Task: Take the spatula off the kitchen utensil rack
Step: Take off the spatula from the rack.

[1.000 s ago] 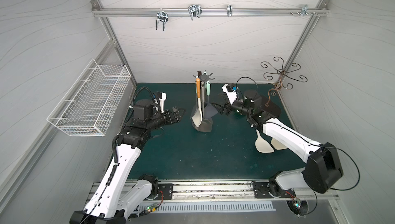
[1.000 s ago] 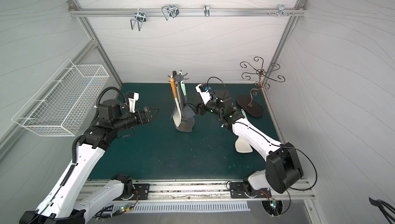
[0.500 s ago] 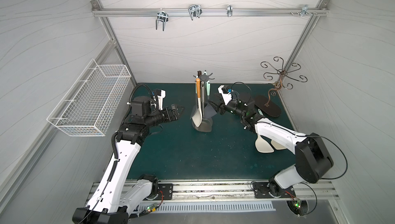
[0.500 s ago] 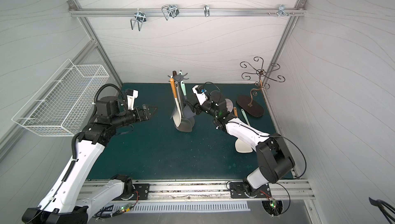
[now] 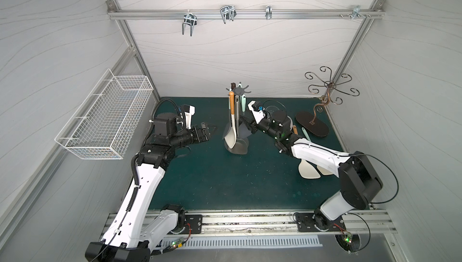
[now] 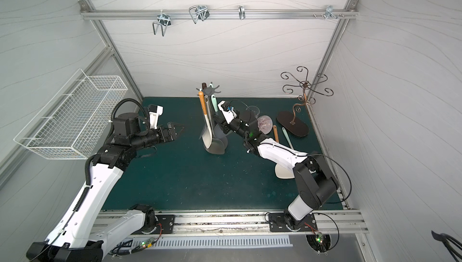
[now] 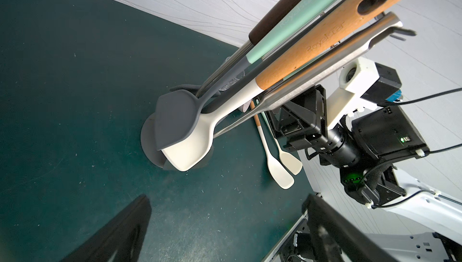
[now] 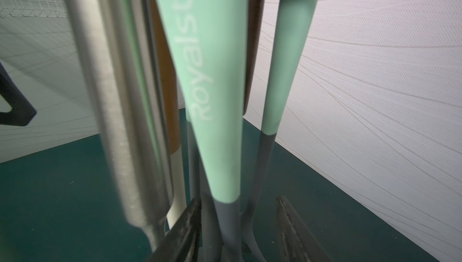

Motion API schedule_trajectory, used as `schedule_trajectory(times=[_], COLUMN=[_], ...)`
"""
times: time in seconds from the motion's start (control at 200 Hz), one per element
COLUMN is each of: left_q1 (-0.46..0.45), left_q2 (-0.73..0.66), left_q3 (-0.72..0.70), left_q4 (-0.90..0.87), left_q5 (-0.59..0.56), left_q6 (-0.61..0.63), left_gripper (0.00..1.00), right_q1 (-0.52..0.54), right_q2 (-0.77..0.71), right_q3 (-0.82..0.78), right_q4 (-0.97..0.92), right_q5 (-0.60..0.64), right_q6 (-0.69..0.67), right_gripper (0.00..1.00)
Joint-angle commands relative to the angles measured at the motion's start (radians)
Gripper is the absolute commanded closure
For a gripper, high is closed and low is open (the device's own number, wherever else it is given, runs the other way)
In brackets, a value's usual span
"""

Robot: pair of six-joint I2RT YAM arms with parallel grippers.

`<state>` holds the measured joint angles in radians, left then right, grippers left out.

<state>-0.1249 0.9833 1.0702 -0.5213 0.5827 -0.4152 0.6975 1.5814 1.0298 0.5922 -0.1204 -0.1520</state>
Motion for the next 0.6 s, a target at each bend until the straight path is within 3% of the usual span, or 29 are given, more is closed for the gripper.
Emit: schedule_trajectory(times=[0.0,0.17,0.595], left_q1=[0.005,0.004,0.005], left_q2=[-0.009,-0.009,-0.011], left_q3=[0.004,-0.007,-0.017], left_q4=[0.047,0.062,0.069], left_q5=[0.022,0.034,0.042], left_q6=[0.004,-0.004,-0.006], left_gripper=[0.0,0.0,0.0], right_q1=[0.015,0.026,0.037], right_q2=[0.014,0.032,0.014], right_q3=[0.03,0.05,0.033], right_q4=[0.036,0.031,0.035], right_q5=[0.057,0.093,0.12], right_q6=[-0.041,-0.05,-0.064], right_gripper=[0.52,0.54,0.7])
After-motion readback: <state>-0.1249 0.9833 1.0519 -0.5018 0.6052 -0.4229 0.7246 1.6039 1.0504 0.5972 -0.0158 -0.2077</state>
